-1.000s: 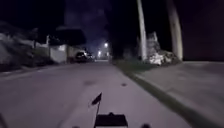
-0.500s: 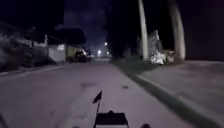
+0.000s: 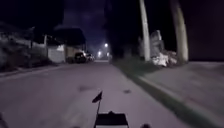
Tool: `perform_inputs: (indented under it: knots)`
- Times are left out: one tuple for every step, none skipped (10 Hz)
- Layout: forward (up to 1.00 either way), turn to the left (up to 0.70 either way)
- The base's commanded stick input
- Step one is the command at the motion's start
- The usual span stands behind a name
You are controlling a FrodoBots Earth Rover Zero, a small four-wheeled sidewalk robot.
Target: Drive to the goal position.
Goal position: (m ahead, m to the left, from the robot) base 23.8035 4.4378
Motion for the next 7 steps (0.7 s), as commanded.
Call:
perform_inputs:
  knots:
    - [0.50, 0.00]
    - [0.50, 0.00]
    - [0.50, 0.00]
    - [0.50, 0.00]
    - [0.50, 0.00]
    - [0.50, 0.08]
    - [0.50, 0.25]
